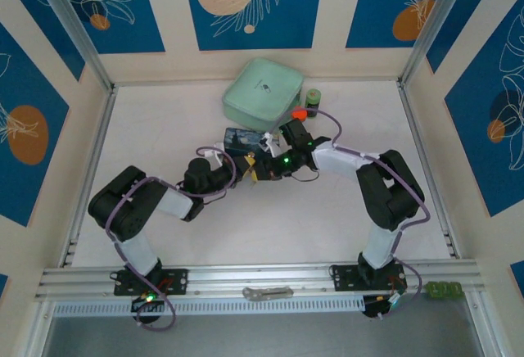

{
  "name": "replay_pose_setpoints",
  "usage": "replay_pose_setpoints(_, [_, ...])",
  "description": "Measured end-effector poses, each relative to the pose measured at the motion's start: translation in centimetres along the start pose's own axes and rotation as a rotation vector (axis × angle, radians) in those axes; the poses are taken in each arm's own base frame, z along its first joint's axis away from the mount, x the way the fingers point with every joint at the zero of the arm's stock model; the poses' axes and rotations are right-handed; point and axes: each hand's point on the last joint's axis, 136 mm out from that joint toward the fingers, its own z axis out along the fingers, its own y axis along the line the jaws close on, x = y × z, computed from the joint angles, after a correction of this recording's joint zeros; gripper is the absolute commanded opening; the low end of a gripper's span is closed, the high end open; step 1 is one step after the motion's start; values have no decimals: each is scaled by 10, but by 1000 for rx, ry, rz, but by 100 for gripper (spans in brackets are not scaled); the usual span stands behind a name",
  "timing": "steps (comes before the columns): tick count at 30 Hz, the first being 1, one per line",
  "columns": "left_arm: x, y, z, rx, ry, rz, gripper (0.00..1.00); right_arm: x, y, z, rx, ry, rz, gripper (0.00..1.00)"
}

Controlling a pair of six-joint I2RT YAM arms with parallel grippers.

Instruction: Unlock the padlock with the key

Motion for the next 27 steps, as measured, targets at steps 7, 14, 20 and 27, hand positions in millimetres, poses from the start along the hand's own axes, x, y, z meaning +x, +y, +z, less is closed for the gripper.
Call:
replay_pose_setpoints(7, [5, -2, -1, 50, 28, 28, 0, 3, 5, -5, -143, 29, 83, 0])
replay_pose_setpoints(14, [3, -6, -2, 68, 33, 79, 0, 0, 9, -7, -210, 36, 85, 0])
replay_pose_setpoints(20, [3, -5, -2, 70, 34, 89, 0, 1, 6, -8, -181, 30, 88, 27])
replay_pose_setpoints(27, [11, 14, -5, 26, 47, 61, 0, -10, 8, -33, -84, -58, 67, 49])
